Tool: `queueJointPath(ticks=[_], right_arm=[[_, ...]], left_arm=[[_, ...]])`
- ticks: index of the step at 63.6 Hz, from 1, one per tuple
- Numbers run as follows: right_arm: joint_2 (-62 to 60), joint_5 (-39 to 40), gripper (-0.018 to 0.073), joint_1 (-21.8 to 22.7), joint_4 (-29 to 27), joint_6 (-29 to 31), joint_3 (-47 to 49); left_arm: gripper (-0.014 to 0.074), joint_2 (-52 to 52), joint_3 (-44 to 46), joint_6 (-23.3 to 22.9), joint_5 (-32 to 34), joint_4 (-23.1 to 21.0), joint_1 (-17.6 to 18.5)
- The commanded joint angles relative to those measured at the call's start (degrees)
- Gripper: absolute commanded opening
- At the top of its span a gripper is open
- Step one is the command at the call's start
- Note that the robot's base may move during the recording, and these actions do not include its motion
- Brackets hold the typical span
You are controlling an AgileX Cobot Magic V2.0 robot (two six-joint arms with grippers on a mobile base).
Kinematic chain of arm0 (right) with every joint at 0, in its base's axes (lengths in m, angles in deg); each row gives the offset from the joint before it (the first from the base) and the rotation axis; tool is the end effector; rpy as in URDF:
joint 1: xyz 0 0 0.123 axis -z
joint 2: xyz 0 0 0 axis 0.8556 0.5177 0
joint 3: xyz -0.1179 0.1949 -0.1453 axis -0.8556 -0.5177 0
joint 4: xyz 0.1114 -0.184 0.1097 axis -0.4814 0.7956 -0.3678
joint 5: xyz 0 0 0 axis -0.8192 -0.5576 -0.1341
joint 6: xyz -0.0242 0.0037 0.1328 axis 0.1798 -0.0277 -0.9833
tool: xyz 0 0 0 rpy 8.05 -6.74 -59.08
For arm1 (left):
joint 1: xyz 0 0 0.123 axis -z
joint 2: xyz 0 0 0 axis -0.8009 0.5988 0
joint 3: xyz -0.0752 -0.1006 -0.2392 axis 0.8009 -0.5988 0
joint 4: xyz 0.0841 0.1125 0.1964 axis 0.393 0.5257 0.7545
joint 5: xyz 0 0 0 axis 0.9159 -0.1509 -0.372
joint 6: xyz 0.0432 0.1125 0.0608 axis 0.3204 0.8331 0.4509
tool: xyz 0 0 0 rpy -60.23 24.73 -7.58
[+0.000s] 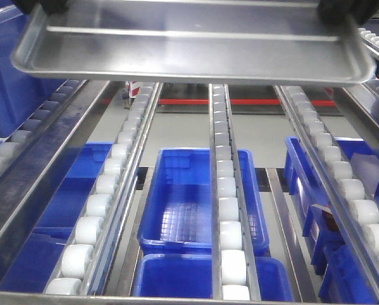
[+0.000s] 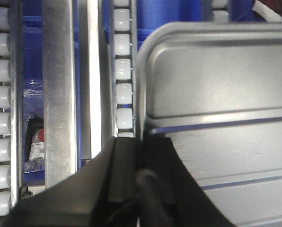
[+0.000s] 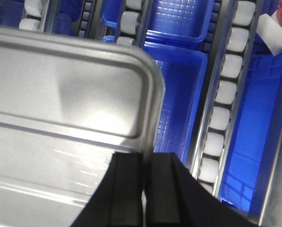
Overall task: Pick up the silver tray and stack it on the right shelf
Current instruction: 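Hold the tray raised with both grippers while the base turns away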
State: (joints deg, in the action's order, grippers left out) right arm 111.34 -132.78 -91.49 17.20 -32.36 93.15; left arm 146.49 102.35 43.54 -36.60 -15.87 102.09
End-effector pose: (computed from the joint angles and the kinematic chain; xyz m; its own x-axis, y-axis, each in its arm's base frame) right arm 0.2328 0.1284 0.3171 -0.8142 -0.0211 -0.5802 -0.1368 0.9782 0.1563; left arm 0.2149 -0.1881 0.3278 -0.7969 0.0948 -0.5966 0.2071 0.9706 -0.1224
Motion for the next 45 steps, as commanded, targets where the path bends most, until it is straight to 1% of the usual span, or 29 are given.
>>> queueJointPath(ticks=[1,13,17,20,29,45], right_arm=[[-2.64,1.96,0.0057,-0.04,1.69,1.21,2.12],[-2.64,1.97,0.0057,-0.04,1.69,1.21,2.12],[-2.64,1.72,0.0057,-0.04,1.69,1.21,2.12],[-2.64,0.92,0.0057,-0.04,1.69,1.21,2.12],[-2.64,-1.38,0.0057,-0.04,1.69,1.21,2.12],[-2.64,-1.44,0.0057,-0.04,1.69,1.21,2.12]], left_arm=[[-0.0101,-1.95,1.89,0.29,0.63,1.84,0.71],[-0.0101,-1.95,1.89,0.29,0.75,1.99,0.71],[-0.0101,-1.95,1.89,0.29,-0.24,1.89,0.71],[-0.0101,-1.95,1.89,0.29,-1.16,1.76,0.71],[-0.0101,-1.95,1.89,0.29,-1.25,1.76,0.71],[-0.0101,-1.95,1.89,0.29,-1.25,1.64,0.71]])
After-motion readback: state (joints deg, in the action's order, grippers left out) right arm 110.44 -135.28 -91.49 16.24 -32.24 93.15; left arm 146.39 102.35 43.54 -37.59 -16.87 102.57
